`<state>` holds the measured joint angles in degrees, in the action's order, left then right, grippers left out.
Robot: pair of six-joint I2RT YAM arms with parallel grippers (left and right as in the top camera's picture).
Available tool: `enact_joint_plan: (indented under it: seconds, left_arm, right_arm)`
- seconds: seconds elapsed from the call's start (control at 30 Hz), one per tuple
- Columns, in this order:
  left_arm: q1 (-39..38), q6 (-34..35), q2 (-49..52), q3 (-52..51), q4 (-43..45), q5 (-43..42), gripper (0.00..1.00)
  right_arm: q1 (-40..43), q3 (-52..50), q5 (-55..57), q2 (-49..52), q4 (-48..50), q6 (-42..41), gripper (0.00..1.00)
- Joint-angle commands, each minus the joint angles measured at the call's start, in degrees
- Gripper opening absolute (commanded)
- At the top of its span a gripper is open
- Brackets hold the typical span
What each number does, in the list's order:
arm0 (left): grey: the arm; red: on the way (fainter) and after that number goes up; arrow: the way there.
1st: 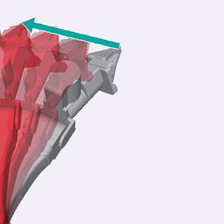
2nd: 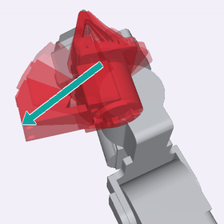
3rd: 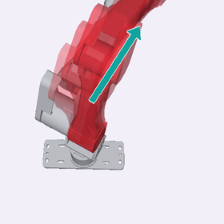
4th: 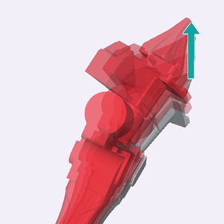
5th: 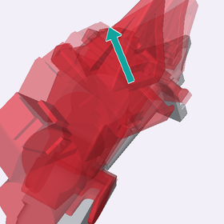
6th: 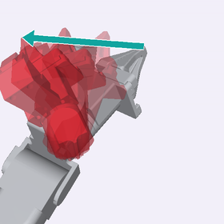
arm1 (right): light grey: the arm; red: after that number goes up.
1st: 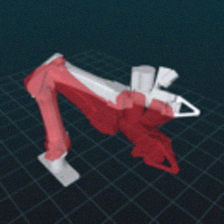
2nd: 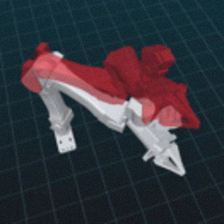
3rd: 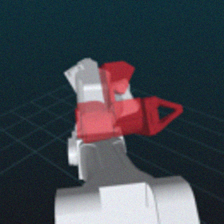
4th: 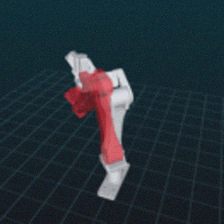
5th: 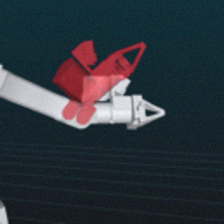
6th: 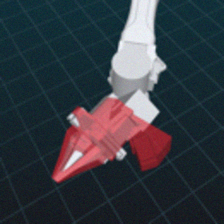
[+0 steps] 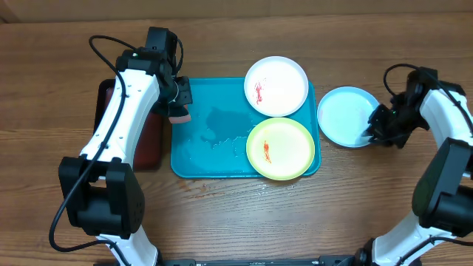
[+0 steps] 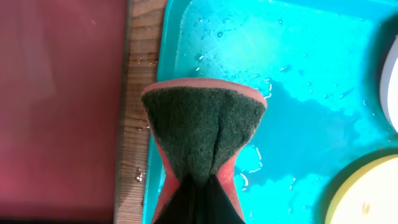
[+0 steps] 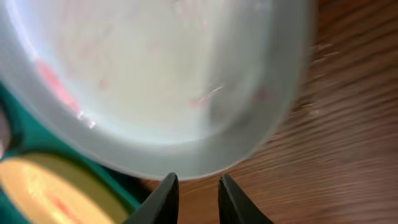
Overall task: Clean dirty plates on tray and stack at the side
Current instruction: 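Grip the yellow plate's rim with the right gripper and pull it left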
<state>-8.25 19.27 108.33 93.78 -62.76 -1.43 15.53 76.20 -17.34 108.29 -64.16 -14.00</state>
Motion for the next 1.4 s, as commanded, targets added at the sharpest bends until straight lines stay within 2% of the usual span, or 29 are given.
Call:
enact_joint_plan:
  seconds: [0.0,0.27,0.7,0.83,0.9,0.93,1.17,1.37]
  left_arm:
    - [-0.5,0.7,0.2,0.0,0.4,-2.1,0.04]
    - [-0.5,0.7,0.4,0.0,0.3,-2.3,0.04]
    - [-0.5,0.7,1.1,0.0,0.4,-2.3,0.04]
    - [-0.5,0.7,1.1,-0.1,0.5,-2.7,0.04]
    - [-0.5,0.7,1.1,-0.2,0.4,-2.7,0.04]
    - [-0.5,0.7,1.1,-0.2,0.4,-2.7,0.04]
    - [-0.7,0.7,1.1,-0.3,1.3,-2.7,0.04]
    - [-2.0,1.1,1.1,-0.3,2.1,-2.7,0.04]
  right_arm:
    - [-4.4,1.2,-8.1,-2.3,-0.7,5.7,0.25]
    - [-14.4,-0.8,-4.5,-2.3,-0.4,8.3,0.29]
    - [-22.7,-7.6,-4.6,-2.3,6.1,8.0,0.28]
    - [-24.6,-7.6,-4.6,-2.3,6.9,7.7,0.15]
    - [-25.2,-7.6,-4.6,-2.3,7.2,6.2,0.05]
    - [-25.5,-7.6,-4.6,-2.3,7.5,5.1,0.04]
    - [-30.4,-7.6,-5.8,-2.3,12.1,-2.4,0.04]
    - [-39.7,-7.6,3.2,-2.3,21.6,-20.1,0.04]
